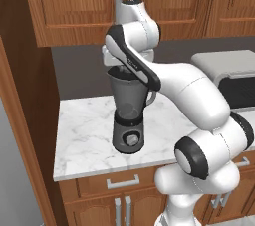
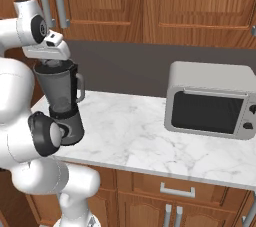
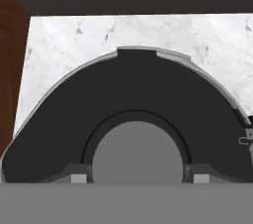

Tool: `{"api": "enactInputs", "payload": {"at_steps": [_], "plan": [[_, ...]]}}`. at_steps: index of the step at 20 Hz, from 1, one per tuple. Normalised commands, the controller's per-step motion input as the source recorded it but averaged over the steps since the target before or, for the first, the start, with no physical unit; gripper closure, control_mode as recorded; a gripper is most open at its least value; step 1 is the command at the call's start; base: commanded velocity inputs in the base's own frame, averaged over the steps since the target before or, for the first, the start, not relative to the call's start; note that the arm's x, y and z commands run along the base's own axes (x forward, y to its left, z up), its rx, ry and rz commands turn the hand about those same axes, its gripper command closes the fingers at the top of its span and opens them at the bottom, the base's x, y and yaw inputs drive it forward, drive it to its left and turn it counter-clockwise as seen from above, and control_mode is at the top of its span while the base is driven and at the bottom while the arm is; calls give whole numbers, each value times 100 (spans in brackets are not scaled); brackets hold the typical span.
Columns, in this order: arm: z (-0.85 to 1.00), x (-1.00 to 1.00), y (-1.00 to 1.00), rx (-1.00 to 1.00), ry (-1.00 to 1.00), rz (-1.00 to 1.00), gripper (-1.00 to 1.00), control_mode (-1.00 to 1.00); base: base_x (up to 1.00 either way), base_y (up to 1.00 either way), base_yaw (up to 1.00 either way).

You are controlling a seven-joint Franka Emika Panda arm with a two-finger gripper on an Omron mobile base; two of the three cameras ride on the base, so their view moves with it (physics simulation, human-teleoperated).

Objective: Open the blender lid, put the kiwi in the blender, close the lid, and start the blender.

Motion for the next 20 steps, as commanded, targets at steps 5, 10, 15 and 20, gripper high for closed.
{"api": "enactInputs", "payload": {"at_steps": [5, 10, 15, 20], "plan": [[-2, 0, 0, 0, -10, 0, -100, -100, 0, 0, 0], [20, -4, 0, 0, -14, 0, -100, -100, 0, 0, 0], [30, -12, 0, 0, -15, 0, -100, -100, 0, 0, 0], [8, -88, 0, 0, -24, -12, -100, -100, 0, 0, 0]]}}
